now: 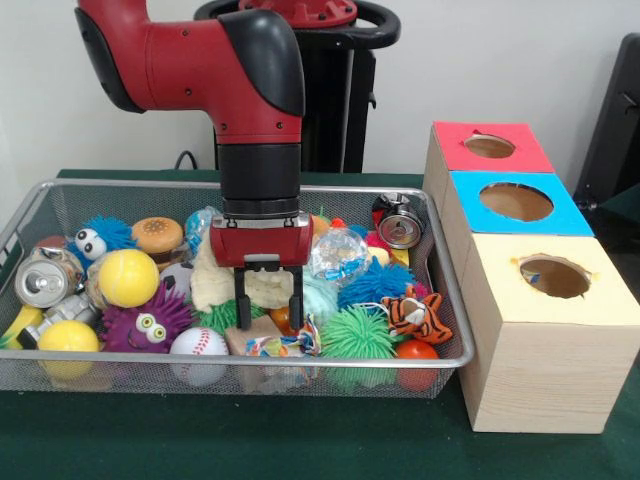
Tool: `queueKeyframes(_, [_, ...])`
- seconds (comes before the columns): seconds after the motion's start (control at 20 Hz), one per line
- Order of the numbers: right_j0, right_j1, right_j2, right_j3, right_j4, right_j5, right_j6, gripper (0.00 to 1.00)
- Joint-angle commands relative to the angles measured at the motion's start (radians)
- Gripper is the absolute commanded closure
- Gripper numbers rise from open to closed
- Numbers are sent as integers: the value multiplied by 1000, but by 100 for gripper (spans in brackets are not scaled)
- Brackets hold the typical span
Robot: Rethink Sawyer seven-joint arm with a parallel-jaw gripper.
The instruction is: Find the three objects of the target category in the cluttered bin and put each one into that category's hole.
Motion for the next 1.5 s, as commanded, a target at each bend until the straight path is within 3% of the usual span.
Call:
queueKeyframes(0.05, [17,82,90,-140,-34,25,79,0])
queueKeyframes(0.25, [74,30,16,-121,17,64,104,0])
queueKeyframes(0.5, [97,-3,1,-108,38,94,115,0])
queueKeyframes(0.9, [103,22,19,-129,26,74,117,0])
queueKeyframes(1.5, [7,46,121,-140,-22,40,106,0])
